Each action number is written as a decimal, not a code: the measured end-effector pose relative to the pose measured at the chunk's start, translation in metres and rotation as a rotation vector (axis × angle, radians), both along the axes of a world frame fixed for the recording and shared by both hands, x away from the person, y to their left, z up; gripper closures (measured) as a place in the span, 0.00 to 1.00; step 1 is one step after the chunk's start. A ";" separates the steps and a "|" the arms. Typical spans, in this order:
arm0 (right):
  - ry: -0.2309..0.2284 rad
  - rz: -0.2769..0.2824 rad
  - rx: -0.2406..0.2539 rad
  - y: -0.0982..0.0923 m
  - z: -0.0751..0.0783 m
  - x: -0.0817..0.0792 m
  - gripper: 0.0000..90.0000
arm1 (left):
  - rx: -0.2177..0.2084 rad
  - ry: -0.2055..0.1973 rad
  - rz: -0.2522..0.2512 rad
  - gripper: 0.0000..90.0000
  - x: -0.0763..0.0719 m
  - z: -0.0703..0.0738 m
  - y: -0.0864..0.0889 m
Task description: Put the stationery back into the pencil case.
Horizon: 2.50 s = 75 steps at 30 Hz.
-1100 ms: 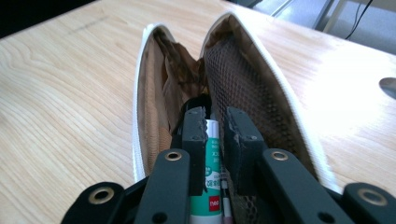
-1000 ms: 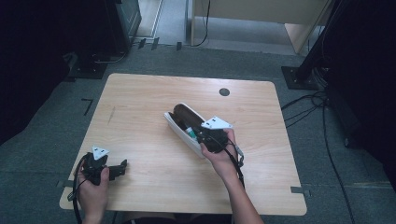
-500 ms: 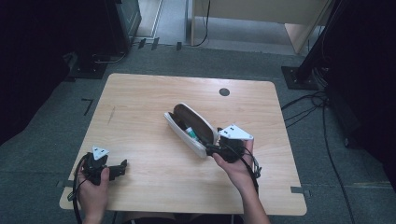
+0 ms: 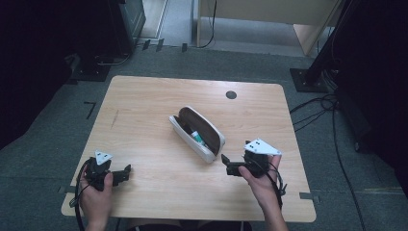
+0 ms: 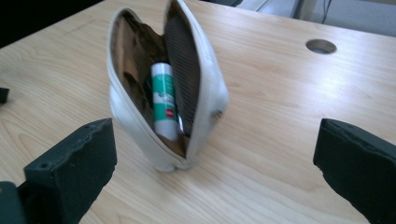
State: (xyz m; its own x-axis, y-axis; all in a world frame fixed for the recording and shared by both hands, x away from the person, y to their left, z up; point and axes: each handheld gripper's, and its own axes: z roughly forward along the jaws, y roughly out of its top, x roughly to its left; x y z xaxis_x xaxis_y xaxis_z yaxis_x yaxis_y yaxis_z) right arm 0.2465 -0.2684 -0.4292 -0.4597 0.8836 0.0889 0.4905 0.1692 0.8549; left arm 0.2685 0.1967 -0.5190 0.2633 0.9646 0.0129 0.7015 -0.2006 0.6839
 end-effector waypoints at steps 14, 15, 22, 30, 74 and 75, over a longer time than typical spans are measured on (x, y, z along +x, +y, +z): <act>0.046 -0.089 -0.018 -0.049 -0.024 -0.015 0.00 | 0.001 0.001 -0.001 0.00 0.000 0.000 0.000; 0.048 -0.095 -0.020 -0.053 -0.025 -0.016 0.00 | 0.001 0.001 -0.001 0.00 0.000 0.000 0.000; 0.060 -0.144 -0.025 -0.079 -0.032 -0.023 0.00 | -0.001 0.001 -0.006 0.00 0.000 0.000 -0.001; 0.086 -0.207 -0.043 -0.111 -0.043 -0.032 0.00 | -0.001 0.001 -0.006 0.00 0.000 0.000 -0.001; 0.215 -0.334 -0.133 -0.153 -0.098 -0.045 0.00 | -0.003 0.000 0.002 0.00 0.001 0.000 -0.002; 0.220 -0.344 -0.132 -0.151 -0.097 -0.045 0.00 | -0.003 0.000 0.002 0.00 0.001 0.000 -0.002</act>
